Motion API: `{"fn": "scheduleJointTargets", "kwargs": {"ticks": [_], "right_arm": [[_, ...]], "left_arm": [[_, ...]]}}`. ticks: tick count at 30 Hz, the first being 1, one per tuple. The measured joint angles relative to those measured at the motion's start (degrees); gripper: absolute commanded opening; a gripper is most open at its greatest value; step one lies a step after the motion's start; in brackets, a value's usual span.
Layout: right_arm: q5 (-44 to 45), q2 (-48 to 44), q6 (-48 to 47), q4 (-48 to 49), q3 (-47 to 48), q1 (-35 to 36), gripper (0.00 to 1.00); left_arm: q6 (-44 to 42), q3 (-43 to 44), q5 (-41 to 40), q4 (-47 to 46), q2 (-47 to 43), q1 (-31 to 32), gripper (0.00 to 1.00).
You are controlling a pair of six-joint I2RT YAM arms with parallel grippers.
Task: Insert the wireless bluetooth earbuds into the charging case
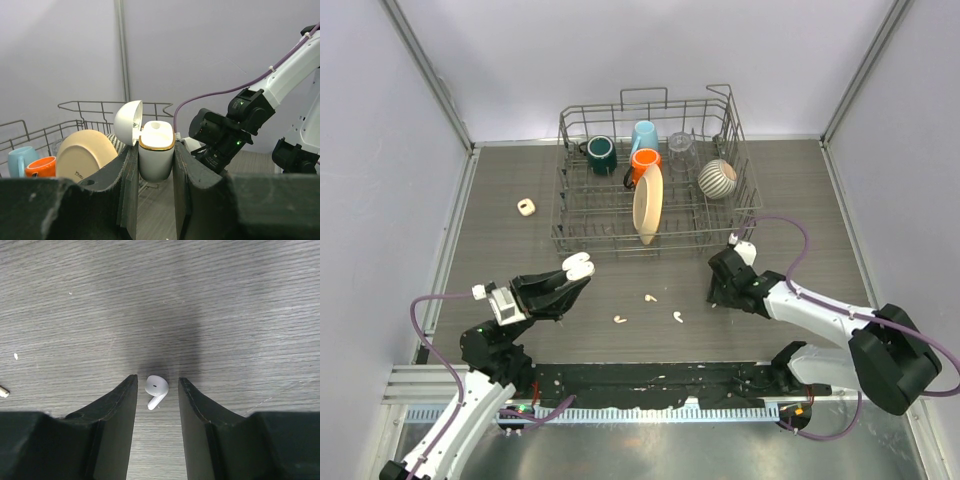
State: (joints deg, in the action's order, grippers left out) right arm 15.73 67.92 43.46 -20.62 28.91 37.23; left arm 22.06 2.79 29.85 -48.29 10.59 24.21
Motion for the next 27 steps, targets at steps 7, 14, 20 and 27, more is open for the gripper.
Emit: {"fn": "scheduleJointTargets", "kwargs": {"ticks": [7,14,20,27], "right_arm": [[1.0,1.3,0.5,-0.5,0.8,0.4,0.34],[1.9,2.6,0.5,-0.9,1.8,0.9,0.34],[2.4,2.9,0.5,-0.9,1.9,1.3,0.35],[3.1,4.0,1.0,-1.6,2.6,1.7,0.23]], "left_arm": [[0.0,0.0,0.0,0.7,-0.2,0.0,0.00],[0.0,0.0,0.2,0.7,-0.2,0.0,0.00],[0.0,0.0,0.2,0.7,-0.2,0.0,0.00],[0.0,0.0,0.3,1.1,-0.2,0.0,0.00]]}}
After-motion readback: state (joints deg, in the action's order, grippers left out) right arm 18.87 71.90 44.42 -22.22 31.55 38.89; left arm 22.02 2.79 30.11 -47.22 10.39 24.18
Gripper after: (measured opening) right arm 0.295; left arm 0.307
